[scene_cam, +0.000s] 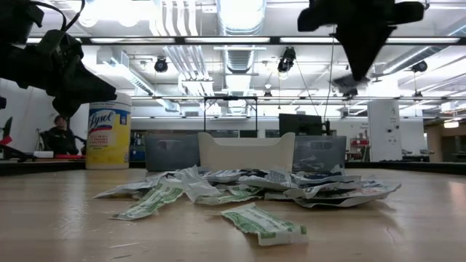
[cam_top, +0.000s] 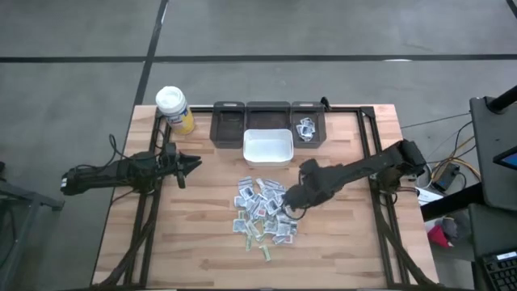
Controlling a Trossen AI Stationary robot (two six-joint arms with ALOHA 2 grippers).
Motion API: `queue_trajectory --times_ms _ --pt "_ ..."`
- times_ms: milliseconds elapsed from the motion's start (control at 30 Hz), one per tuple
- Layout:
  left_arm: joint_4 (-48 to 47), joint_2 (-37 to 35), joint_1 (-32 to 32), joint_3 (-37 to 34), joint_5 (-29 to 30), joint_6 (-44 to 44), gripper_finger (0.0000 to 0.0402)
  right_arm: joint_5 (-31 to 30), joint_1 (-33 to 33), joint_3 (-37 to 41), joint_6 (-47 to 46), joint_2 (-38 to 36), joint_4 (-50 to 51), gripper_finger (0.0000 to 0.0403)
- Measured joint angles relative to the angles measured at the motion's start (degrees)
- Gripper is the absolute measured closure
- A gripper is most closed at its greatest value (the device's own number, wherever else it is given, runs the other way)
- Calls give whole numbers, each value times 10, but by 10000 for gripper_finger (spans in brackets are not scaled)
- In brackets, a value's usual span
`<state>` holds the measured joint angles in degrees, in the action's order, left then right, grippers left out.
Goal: Pick & Place First Aid Supplies
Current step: Put the blue alcohol pad into the right black bin
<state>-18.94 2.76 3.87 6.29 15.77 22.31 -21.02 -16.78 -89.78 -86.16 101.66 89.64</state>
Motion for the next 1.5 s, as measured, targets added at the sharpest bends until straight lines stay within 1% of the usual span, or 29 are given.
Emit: queue_trajectory --times_ms 100,233,367,567,800,967,1033,1100,1233,1500 --pt "0 0 0 0 0 0 307 -33 24 2 31 -28 2 394" --pt "0 0 0 0 0 0 307 -58 78 7 83 -59 2 394" --pt "0 0 0 0 0 0 307 -62 153 8 145 -76 -3 394" --pt "0 0 0 0 0 0 307 -55 270 9 294 -79 -75 394" --pt "0 0 0 0 0 0 307 4 410 26 435 -78 -197 394" --pt "0 0 0 0 0 0 307 83 488 73 500 -78 -311 394" --pt "0 0 0 0 0 0 307 102 508 96 505 -78 -346 394" --pt "0 0 0 0 0 0 307 107 520 118 504 -78 -369 394" --pt "0 0 0 0 0 0 307 108 534 153 503 -78 -389 394" --pt "0 0 0 0 0 0 307 109 536 197 502 -78 -400 394"
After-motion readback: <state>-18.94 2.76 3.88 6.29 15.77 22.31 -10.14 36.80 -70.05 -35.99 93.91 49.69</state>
